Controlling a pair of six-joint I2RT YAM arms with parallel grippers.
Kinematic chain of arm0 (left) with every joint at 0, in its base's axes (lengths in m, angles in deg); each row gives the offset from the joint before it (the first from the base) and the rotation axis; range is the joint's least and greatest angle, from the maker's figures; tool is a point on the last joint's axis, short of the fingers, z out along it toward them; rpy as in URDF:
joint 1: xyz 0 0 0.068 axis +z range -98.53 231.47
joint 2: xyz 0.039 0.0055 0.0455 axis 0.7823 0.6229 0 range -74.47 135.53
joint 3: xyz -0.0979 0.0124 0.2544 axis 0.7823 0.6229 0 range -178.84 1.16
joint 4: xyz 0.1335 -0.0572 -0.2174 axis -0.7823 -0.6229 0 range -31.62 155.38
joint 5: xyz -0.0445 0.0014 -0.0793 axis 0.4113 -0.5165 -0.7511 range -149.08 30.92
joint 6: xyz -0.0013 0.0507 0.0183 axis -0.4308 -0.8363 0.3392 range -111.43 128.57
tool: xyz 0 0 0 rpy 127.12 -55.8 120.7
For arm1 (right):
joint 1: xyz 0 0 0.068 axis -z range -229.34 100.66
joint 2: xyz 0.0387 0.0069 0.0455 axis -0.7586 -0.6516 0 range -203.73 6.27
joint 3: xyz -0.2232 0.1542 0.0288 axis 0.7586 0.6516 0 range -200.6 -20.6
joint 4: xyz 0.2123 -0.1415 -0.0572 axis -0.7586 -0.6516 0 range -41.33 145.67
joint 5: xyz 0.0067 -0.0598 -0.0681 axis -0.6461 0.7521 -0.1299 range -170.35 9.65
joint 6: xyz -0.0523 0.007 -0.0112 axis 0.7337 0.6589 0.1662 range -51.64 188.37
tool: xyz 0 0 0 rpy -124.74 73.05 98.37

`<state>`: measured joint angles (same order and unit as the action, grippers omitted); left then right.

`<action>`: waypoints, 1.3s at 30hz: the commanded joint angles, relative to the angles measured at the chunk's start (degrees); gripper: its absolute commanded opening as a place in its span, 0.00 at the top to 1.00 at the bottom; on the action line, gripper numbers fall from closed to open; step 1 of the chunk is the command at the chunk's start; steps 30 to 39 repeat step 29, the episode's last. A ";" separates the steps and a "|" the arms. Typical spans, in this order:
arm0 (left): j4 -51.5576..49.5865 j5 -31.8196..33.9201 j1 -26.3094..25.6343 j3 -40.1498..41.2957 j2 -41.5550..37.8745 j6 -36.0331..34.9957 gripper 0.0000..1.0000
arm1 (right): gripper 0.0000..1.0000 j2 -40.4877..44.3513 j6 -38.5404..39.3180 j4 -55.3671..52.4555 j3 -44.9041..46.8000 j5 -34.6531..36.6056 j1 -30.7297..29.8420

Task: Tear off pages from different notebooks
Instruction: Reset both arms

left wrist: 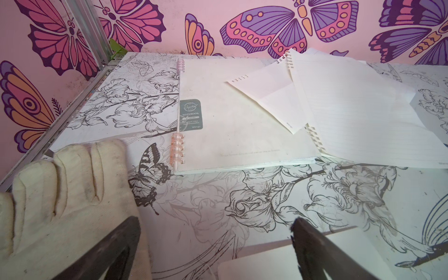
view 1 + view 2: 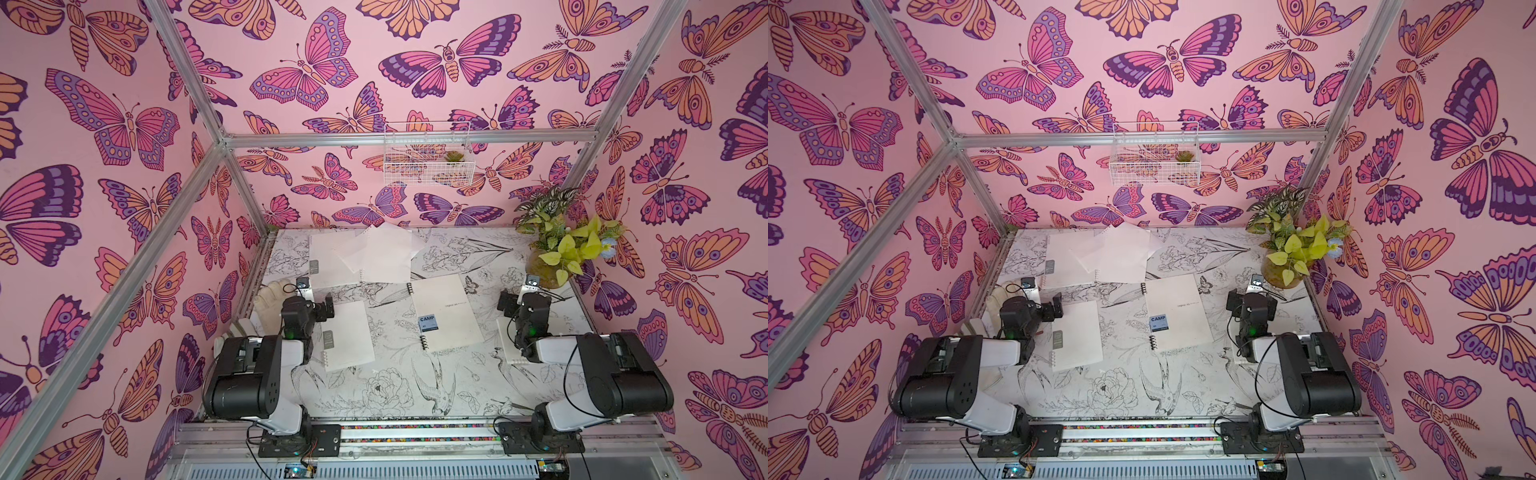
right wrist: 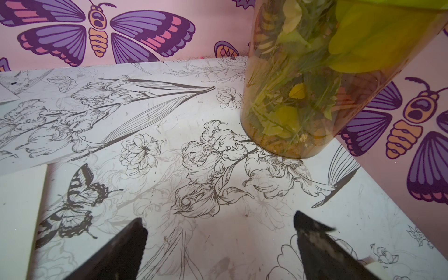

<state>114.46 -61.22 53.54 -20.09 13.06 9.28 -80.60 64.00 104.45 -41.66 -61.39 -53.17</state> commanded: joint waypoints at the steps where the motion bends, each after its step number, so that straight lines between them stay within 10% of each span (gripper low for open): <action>1: -3.13 -0.20 -1.57 0.78 -7.85 -2.43 0.00 | 0.01 3.61 2.88 1.77 0.66 -3.79 -0.48; 4: -4.00 2.13 -2.11 1.83 -11.51 -1.80 0.00 | 0.01 10.79 2.66 -11.44 -2.54 -4.98 -0.56; 9: 3.05 1.59 -1.11 1.03 -0.14 -0.99 0.00 | 0.01 -2.68 2.31 11.07 1.38 -2.80 -0.32; 39: 1.87 1.78 -0.92 -0.20 0.88 -0.75 0.00 | 0.01 0.59 -0.39 -0.76 -1.01 -0.90 0.15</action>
